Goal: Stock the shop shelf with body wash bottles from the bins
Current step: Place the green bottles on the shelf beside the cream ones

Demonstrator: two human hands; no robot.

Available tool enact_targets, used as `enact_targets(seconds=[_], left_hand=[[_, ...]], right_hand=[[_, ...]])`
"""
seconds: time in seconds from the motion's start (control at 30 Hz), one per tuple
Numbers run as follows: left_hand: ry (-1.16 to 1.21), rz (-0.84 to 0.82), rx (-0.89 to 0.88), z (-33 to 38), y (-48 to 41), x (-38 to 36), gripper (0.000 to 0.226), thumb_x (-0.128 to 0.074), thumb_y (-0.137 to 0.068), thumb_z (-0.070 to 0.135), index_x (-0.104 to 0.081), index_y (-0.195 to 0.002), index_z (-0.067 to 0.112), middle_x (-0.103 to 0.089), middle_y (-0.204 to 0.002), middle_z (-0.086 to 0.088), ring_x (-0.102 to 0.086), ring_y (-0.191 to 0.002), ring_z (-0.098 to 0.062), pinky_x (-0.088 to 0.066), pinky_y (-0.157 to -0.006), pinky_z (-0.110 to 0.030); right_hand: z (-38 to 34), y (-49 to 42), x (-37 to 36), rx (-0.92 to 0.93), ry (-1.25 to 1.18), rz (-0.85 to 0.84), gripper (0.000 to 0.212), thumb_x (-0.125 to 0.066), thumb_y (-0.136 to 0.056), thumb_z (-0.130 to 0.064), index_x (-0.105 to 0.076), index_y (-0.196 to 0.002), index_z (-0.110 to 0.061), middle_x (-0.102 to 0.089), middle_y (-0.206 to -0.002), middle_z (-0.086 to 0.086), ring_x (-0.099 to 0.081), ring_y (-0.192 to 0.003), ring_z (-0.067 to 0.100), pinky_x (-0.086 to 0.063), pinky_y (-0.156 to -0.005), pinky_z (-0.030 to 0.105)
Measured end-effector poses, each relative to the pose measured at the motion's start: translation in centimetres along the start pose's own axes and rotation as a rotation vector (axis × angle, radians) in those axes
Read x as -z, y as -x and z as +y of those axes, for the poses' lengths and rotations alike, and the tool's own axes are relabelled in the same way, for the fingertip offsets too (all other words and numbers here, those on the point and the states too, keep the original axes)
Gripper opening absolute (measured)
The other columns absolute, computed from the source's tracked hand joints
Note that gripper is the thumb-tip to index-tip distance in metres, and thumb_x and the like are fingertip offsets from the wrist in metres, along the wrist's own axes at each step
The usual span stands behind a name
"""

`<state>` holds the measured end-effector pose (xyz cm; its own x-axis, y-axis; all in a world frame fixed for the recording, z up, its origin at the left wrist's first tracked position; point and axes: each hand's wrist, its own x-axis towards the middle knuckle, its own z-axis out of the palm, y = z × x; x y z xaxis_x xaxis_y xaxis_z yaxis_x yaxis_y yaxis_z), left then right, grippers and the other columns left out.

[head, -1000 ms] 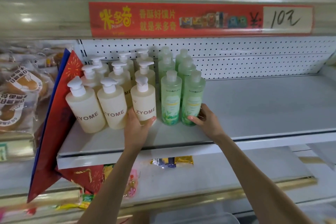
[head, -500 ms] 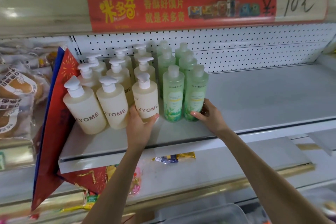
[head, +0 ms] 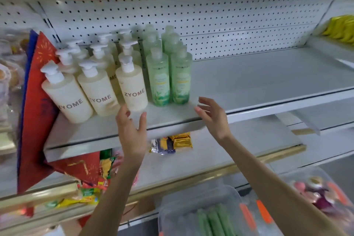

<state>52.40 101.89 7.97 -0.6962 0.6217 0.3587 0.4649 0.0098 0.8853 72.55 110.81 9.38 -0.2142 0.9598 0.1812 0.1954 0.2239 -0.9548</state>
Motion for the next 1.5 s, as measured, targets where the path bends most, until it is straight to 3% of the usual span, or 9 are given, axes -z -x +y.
enact_targets(seconds=[0.37, 0.5, 0.67, 0.77, 0.93, 1.03, 1.23, 1.4, 1.5], left_hand=[[0.045, 0.062, 0.178, 1.1, 16.8, -5.4, 0.027, -0.057, -0.094, 0.014, -0.052, -0.119, 0.004, -0.053, -0.113, -0.001, -0.056, -0.097, -0.007, -0.048, -0.078, -0.010], [-0.054, -0.043, 0.433, -2.9, 25.7, -7.1, 0.027, -0.058, -0.093, 0.015, -0.052, -0.118, 0.006, -0.057, -0.111, -0.004, -0.057, -0.098, -0.014, -0.042, -0.076, -0.014], [-0.097, -0.189, 0.851, -7.3, 33.1, -8.0, 0.025, -0.060, -0.092, 0.025, -0.051, -0.112, 0.013, -0.062, -0.105, -0.008, -0.062, -0.099, -0.028, -0.049, -0.090, -0.043], [-0.139, -0.221, 1.006, -9.3, 36.0, -8.0, 0.031, -0.066, -0.088, 0.032, -0.052, -0.111, 0.015, -0.064, -0.104, -0.011, -0.062, -0.091, -0.031, -0.050, -0.089, -0.048], [-0.188, -0.290, 1.123, -14.2, 39.4, -8.3, 0.045, -0.060, -0.073, 0.051, -0.053, -0.107, 0.023, -0.060, -0.096, 0.006, -0.061, -0.098, -0.026, -0.048, -0.094, -0.049], [-0.204, -0.350, 1.142, -17.4, 41.1, -9.1, 0.041, -0.057, -0.078, 0.053, -0.055, -0.110, 0.028, -0.060, -0.101, 0.014, -0.060, -0.104, -0.023, -0.047, -0.097, -0.048], [-0.184, -0.417, 1.173, -24.5, 43.6, -13.0, 0.025, -0.058, -0.092, 0.040, -0.055, -0.114, 0.028, -0.060, -0.113, 0.006, -0.058, -0.105, -0.016, -0.047, -0.097, -0.043], [-0.198, -0.486, 1.184, -29.5, 43.6, -15.8, 0.032, -0.054, -0.094, 0.038, -0.053, -0.124, 0.026, -0.054, -0.115, 0.006, -0.055, -0.109, -0.018, -0.045, -0.100, -0.040], [-0.199, -0.508, 1.199, -31.6, 43.7, -16.7, 0.037, -0.054, -0.094, 0.040, -0.051, -0.128, 0.026, -0.053, -0.121, 0.005, -0.054, -0.111, -0.018, -0.049, -0.083, -0.031]], right_hand=[[10.1, 9.5, 8.3, -0.246, 0.139, -0.389, 0.032, -0.066, -0.088, -0.024, -0.059, -0.118, -0.018, -0.065, -0.105, -0.010, -0.064, -0.083, 0.001, -0.053, -0.076, 0.019], [17.6, 14.2, 11.0, -0.533, 0.092, -0.414, 0.011, -0.051, -0.096, -0.002, -0.058, -0.103, -0.003, -0.065, -0.084, 0.001, -0.064, -0.061, 0.000, -0.048, -0.053, 0.013], [21.6, 20.7, 12.8, -0.876, 0.054, -0.449, 0.035, -0.059, -0.092, -0.018, -0.053, -0.120, 0.002, -0.060, -0.109, 0.025, -0.062, -0.094, 0.031, -0.050, -0.088, 0.046], [23.8, 23.1, 12.9, -0.978, 0.115, -0.522, 0.052, -0.056, -0.093, -0.031, -0.051, -0.122, 0.013, -0.055, -0.112, 0.038, -0.057, -0.099, 0.046, -0.049, -0.081, 0.045], [28.9, 26.3, 11.0, -1.080, 0.131, -0.494, 0.097, -0.055, -0.070, -0.074, -0.043, -0.137, -0.006, -0.053, -0.134, 0.009, -0.052, -0.122, 0.023, -0.039, -0.107, 0.042], [33.4, 27.5, 9.2, -1.154, 0.158, -0.528, 0.070, -0.044, -0.093, -0.054, -0.026, -0.149, -0.015, -0.030, -0.154, 0.000, -0.033, -0.139, 0.019, -0.024, -0.111, 0.032], [43.2, 28.2, 5.5, -1.231, 0.201, -0.362, 0.075, -0.046, -0.094, -0.051, -0.017, -0.152, -0.013, -0.015, -0.159, 0.004, -0.021, -0.144, 0.023, -0.021, -0.114, 0.035], [49.7, 27.3, 3.9, -1.154, 0.428, -0.267, 0.078, -0.047, -0.093, -0.053, -0.024, -0.148, -0.002, -0.025, -0.154, 0.017, -0.026, -0.142, 0.029, -0.023, -0.116, 0.039], [51.5, 27.5, 3.7, -1.126, 0.444, -0.238, 0.079, -0.048, -0.088, -0.059, -0.035, -0.144, -0.004, -0.038, -0.148, 0.019, -0.036, -0.137, 0.030, -0.029, -0.112, 0.038]])
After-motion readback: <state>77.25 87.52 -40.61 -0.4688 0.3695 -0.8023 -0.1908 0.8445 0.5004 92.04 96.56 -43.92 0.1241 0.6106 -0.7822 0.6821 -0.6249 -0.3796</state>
